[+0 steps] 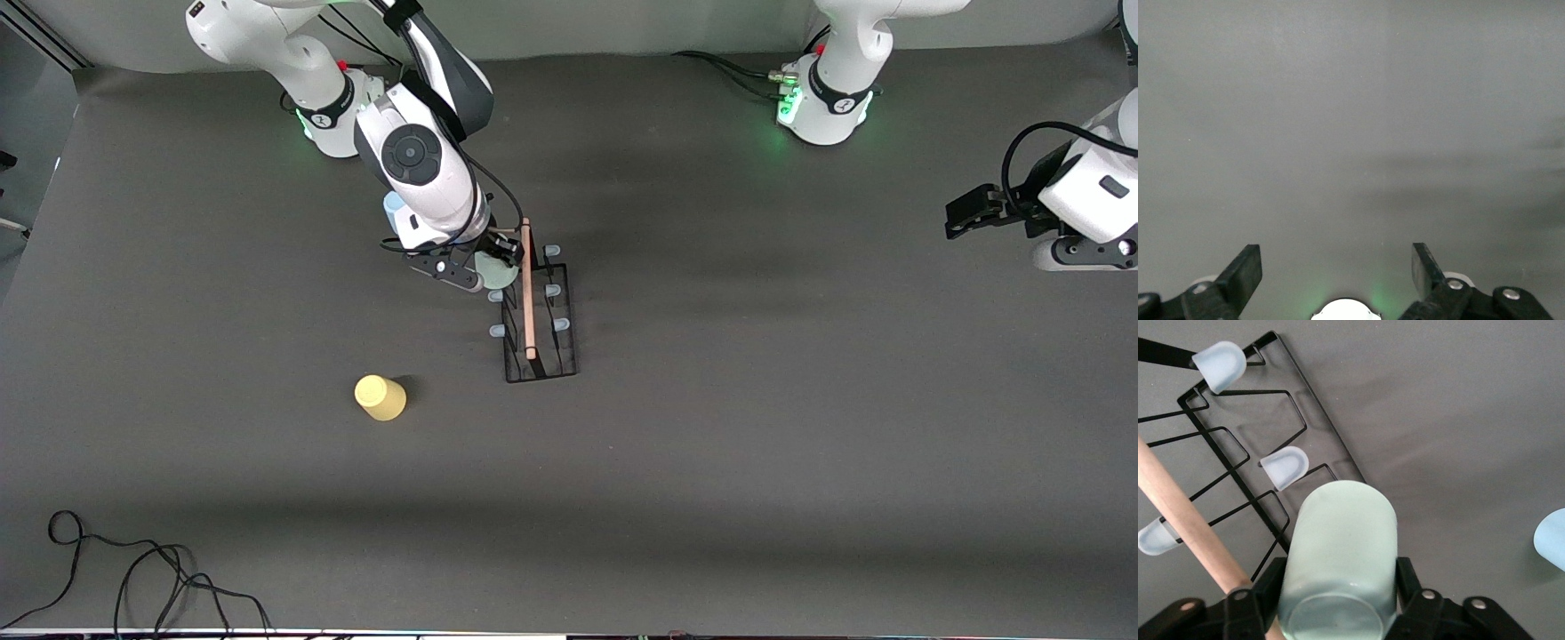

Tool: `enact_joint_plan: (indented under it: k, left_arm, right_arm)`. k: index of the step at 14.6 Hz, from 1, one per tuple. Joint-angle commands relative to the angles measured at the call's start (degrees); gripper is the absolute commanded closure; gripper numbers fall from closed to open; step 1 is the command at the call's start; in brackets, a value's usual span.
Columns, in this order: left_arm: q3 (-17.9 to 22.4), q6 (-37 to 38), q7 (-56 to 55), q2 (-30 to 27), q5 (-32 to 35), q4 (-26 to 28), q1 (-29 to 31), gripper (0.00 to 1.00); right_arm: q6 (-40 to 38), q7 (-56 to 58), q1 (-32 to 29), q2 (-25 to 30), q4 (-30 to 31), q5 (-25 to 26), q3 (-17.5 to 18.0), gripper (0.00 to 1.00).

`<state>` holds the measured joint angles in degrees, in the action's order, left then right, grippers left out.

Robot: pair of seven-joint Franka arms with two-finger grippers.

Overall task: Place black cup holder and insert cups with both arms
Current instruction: 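Slide the pale green cup onto a rack peg with the right gripper, then move the right gripper to the yellow cup and grasp it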

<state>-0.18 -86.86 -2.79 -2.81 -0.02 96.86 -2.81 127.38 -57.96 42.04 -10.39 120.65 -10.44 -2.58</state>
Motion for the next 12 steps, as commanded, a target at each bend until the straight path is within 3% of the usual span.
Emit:
enact_joint_plan:
  k: [1,5,12]
  left_arm:
    - [0.0,-0.68,0.07,-0.18,0.99,0.17,-0.18,0.0]
    - [0.0,-0.85,0.07,-0.09,1.07,0.26,-0.18,0.0]
    - [0.0,-0.94,0.15,-0.18,1.07,0.44,-0.18,0.0]
  right_arm:
    - [-0.55,-0.75,0.77,0.37,-0.67,-0.89,-0.85,0.19]
    - [-7.3,2.14,-0.03,0.9,-5.23,-0.19,-2.25,0.18]
    - [-11.19,26.99,-0.2,-1.81,-12.62,-0.37,-16.21,0.14]
